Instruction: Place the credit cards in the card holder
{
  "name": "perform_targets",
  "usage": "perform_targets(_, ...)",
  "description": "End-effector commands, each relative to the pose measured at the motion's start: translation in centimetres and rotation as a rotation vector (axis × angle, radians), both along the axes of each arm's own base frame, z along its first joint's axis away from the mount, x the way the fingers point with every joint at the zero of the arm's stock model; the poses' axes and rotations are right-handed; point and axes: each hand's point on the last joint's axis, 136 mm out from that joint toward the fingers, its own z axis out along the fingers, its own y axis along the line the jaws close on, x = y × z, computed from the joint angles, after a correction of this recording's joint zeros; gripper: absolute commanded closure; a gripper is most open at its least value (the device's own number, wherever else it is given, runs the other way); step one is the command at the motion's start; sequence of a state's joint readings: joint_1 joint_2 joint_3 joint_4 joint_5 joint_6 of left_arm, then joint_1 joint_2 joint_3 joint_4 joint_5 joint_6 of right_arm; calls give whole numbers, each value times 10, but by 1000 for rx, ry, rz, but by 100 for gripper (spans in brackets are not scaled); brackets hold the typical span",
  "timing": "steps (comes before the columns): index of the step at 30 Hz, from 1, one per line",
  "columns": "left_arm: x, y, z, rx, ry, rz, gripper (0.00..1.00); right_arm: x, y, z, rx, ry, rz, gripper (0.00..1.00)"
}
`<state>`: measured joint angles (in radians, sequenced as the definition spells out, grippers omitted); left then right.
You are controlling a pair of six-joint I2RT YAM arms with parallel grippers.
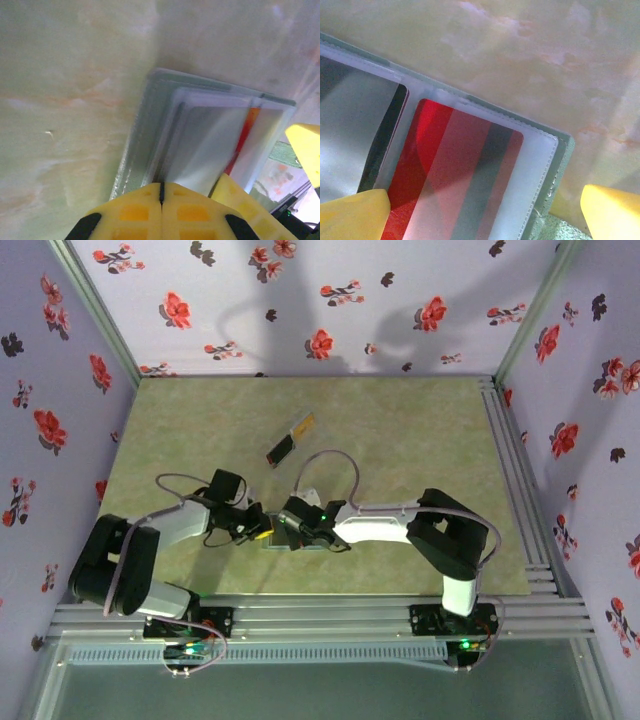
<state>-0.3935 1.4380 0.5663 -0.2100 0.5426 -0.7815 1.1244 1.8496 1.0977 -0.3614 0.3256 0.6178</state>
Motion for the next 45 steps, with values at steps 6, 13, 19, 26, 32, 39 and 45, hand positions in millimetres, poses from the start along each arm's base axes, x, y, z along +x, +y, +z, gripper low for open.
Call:
perform_targets(6,-18,12,-23,76,66,-24,99,0,-44,1,-166,-73,-77,1)
perform_targets(13,-24,14,-21,86,82,-49,98,5,-43,17,-151,-102,-99,1)
perform_targets(19,-26,6,-12,9,80,-8,98,18,-42,55,-62,-192,-198,1)
perform_targets(26,-27,12,27,-7,-27,-4,80,16,-55,67,158,-106,-223,1)
perform_targets(32,-27,18,32,22,-46,-11,57,13,-50,42,343,104,-95,9)
perform_targets(39,-23,7,24,-9,-33,-55,50,40,-54,34,506,256,-103,33)
perform_targets(45,-14,3,26,7,-45,-72,47,56,-50,15,457,267,-80,54)
